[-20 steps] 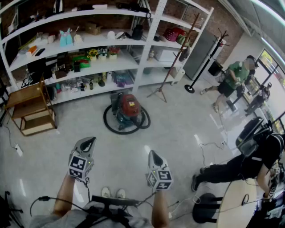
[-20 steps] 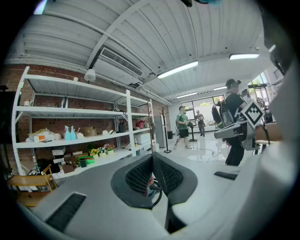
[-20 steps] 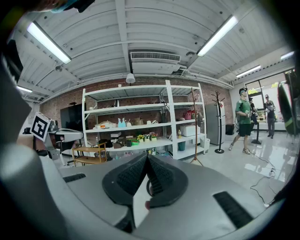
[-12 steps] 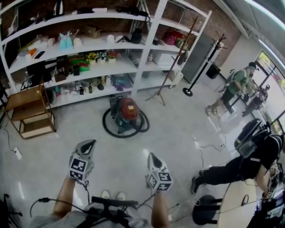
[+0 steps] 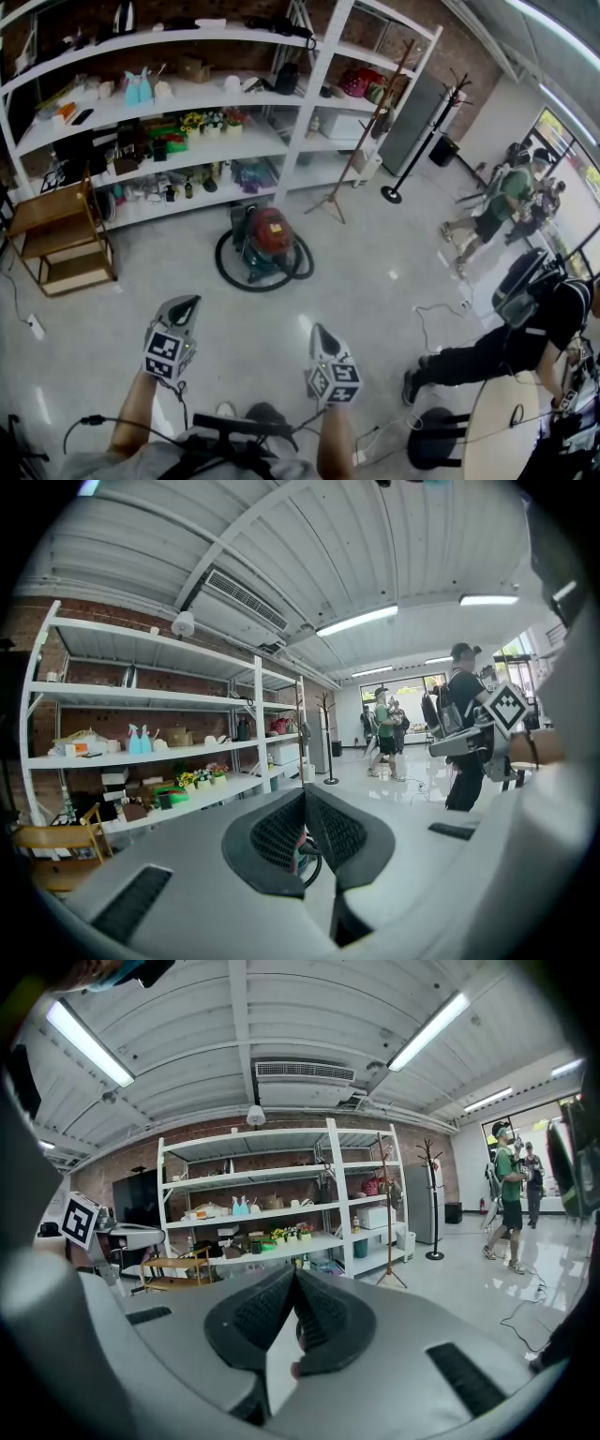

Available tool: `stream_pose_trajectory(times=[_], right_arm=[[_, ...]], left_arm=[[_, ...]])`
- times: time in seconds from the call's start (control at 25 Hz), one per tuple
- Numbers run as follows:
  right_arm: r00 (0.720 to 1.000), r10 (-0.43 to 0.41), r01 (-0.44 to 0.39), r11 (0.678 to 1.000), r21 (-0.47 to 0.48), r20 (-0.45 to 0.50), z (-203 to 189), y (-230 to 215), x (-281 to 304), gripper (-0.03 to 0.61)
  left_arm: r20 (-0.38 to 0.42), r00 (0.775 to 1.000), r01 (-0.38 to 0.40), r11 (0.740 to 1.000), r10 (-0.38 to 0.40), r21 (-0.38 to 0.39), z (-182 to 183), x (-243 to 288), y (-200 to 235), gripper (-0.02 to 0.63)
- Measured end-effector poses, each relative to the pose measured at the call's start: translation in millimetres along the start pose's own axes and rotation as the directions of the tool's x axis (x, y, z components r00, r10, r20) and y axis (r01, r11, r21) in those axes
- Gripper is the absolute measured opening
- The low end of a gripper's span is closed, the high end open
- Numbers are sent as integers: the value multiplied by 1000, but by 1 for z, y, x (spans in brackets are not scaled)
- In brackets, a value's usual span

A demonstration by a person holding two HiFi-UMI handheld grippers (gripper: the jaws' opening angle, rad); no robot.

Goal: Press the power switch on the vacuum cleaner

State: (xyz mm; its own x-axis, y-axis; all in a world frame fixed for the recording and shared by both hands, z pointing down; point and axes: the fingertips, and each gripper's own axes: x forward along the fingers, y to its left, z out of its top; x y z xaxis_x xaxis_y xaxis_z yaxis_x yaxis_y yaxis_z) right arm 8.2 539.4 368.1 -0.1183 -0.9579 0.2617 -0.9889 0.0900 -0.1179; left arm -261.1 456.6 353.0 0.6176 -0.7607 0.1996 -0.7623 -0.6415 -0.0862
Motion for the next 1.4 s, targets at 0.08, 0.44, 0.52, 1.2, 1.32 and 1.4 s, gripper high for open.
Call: stream_pose_trajectory(times=[0.08, 0.44, 0.52, 1.2, 1.32, 1.4], right_arm=[[1000, -5, 5, 1000, 6, -4, -3, 3, 1, 7], [1000, -24, 24, 1000, 16, -17, -7, -5, 25, 8], [1000, -21, 22, 1000, 16, -23, -6, -12, 38, 8], [999, 40, -40, 998, 50, -16, 39, -91, 175, 7], [999, 49, -47, 997, 61, -18, 41, -101, 191, 7], [999, 50, -49, 997, 68, -20, 43, -111, 202, 7]], left_arm=[[-2, 1000, 1, 1000, -1, 5, -1, -1, 4, 6], [-6, 1000, 4, 1000, -4, -6, -4, 26, 19, 6], [-7, 1000, 5, 1000, -5, -4, -3, 38, 22, 8], [-18, 999, -40, 999, 40, 0, 30, 185, 62, 6], [-23, 999, -49, 999, 49, 0, 31, 205, 67, 6], [-24, 998, -51, 999, 51, 2, 36, 219, 67, 6]])
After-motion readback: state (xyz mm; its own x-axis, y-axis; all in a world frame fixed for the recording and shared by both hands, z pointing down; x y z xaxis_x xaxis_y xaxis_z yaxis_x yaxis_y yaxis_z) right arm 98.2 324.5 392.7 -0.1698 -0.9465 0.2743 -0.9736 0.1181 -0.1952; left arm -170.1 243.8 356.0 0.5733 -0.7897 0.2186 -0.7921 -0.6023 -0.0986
